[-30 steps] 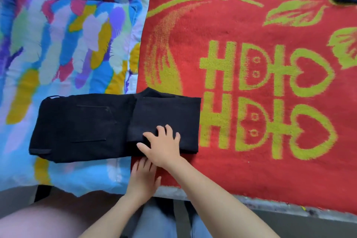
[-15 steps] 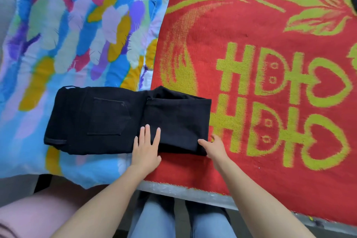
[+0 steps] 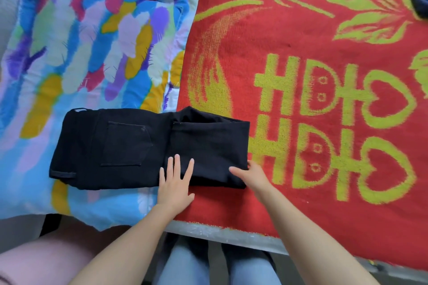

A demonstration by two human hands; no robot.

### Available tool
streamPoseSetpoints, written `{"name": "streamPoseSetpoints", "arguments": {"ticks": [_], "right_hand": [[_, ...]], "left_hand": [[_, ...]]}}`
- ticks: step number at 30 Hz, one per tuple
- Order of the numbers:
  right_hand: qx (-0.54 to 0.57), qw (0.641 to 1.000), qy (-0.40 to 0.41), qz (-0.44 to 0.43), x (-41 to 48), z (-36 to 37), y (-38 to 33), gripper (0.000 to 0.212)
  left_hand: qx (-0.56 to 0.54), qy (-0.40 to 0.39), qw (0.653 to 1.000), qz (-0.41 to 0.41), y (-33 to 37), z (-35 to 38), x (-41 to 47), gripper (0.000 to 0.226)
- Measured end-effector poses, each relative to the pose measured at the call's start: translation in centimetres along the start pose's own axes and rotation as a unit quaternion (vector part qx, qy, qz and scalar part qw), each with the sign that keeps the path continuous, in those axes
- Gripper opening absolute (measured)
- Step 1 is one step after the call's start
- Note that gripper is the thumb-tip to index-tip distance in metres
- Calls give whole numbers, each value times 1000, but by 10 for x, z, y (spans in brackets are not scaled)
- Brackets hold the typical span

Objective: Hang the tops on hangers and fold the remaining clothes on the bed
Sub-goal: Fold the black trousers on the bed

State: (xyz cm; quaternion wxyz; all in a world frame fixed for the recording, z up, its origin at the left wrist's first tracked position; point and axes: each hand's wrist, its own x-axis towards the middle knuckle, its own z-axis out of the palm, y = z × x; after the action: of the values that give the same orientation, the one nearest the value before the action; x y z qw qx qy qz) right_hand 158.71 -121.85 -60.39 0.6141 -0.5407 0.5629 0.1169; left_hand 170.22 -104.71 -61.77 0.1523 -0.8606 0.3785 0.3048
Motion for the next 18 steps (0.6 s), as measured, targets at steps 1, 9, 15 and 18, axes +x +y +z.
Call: {"name": "streamPoseSetpoints", "arguments": {"ticks": [1,9,15,18], "right_hand": [[22,1000,12,1,1,13,5,37],[16,987,158,-13,-20,3,-32,34],[-135,921,271,-246,-72,24,-101,60],[-276,843,294,-356,-88,68,-110,57]], "left_hand": [[7,10,1000,0,-8,4,-3,97],[-81,44,994,58,-3,15,-16,126],[-200,63,975,77,53,-14,-4,80],[-188,195,961,52,45,-21,-26,53]]}}
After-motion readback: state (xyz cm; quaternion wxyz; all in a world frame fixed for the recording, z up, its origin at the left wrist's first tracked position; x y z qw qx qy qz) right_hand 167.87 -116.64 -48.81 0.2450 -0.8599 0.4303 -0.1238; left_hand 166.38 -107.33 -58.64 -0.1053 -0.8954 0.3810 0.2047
